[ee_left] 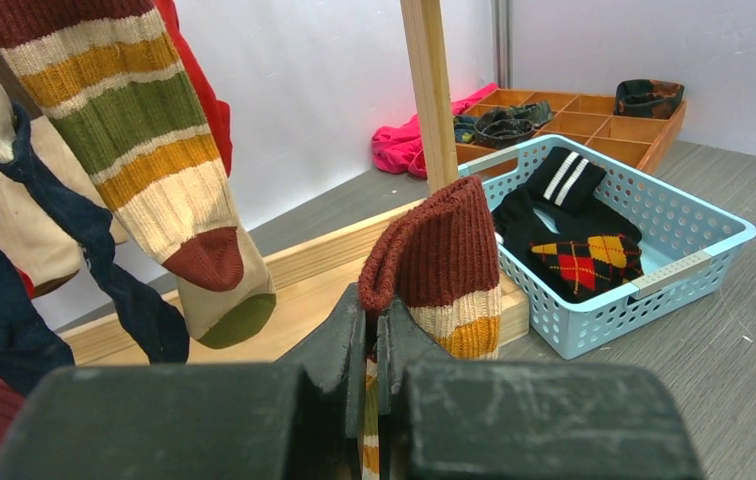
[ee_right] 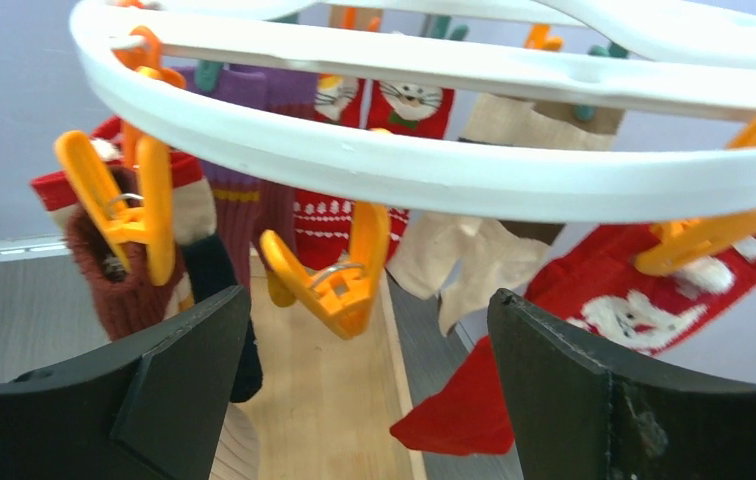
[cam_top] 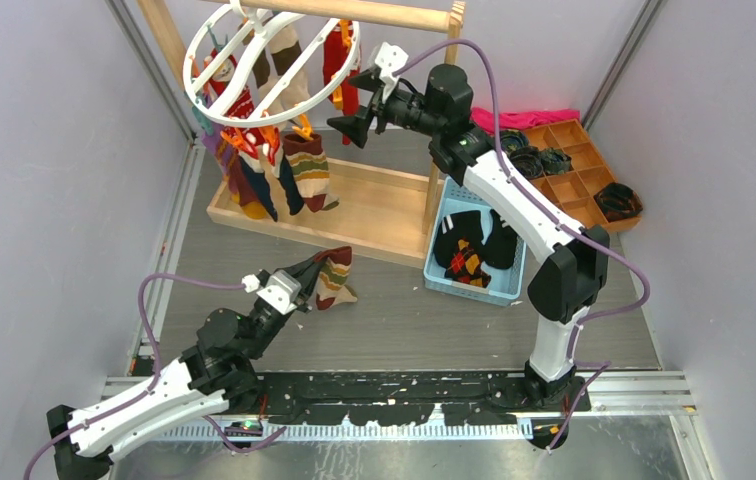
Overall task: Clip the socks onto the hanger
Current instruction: Open the clamp at the hanger, then clamp the sock onto the hanger.
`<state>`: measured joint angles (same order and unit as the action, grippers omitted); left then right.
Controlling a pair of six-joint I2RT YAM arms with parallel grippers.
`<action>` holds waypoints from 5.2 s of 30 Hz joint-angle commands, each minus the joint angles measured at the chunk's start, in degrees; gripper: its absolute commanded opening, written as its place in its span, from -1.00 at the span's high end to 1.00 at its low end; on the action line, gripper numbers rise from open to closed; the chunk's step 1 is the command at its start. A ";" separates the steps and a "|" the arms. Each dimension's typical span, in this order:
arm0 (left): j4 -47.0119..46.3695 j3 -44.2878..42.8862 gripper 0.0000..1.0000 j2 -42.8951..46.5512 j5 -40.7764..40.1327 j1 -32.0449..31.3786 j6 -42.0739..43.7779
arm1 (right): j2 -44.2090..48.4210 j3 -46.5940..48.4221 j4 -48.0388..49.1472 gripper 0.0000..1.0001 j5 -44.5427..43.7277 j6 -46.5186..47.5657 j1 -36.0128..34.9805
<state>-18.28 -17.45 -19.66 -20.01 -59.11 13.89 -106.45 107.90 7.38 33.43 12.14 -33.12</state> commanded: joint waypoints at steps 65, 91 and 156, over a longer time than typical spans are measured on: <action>-25.37 -15.36 1.00 -32.39 18.53 25.89 -21.65 | 2.05 5.12 -1.57 0.98 6.26 -11.66 0.33; -24.26 -28.55 1.00 -46.95 6.45 26.07 -28.61 | 3.95 8.44 -15.21 0.99 -7.82 -18.97 -4.16; -27.77 -26.31 0.99 -46.76 16.73 28.79 -28.71 | 4.11 9.44 -15.40 0.88 -7.10 -16.96 -4.89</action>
<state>-42.00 -46.09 -66.74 -7.22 -30.61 -18.33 -105.36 114.93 -8.27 26.20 -4.86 -37.78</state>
